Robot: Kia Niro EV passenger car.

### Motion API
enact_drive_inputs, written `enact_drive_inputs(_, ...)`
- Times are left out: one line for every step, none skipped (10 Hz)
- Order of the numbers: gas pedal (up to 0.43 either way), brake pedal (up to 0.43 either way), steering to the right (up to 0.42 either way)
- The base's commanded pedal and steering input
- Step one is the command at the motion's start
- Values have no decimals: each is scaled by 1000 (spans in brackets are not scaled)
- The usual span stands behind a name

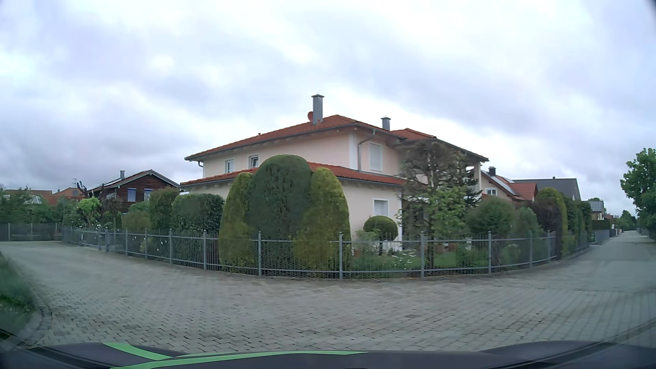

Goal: Follow the waypoints while adhering to traffic rules and regulations

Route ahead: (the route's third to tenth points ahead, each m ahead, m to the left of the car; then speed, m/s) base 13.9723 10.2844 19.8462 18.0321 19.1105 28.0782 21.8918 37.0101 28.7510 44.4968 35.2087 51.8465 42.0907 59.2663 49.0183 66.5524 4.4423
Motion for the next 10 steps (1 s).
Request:
enact_drive_inputs(138, 0, -334)
enact_drive_inputs(138, 0, -334)
enact_drive_inputs(138, 0, -334)
enact_drive_inputs(138, 0, -333)
enact_drive_inputs(138, 0, -333)
enact_drive_inputs(138, 0, -333)
enact_drive_inputs(138, 0, -333)
enact_drive_inputs(138, 0, -333)
enact_drive_inputs(138, 0, -330)
enact_drive_inputs(138, 0, -323)
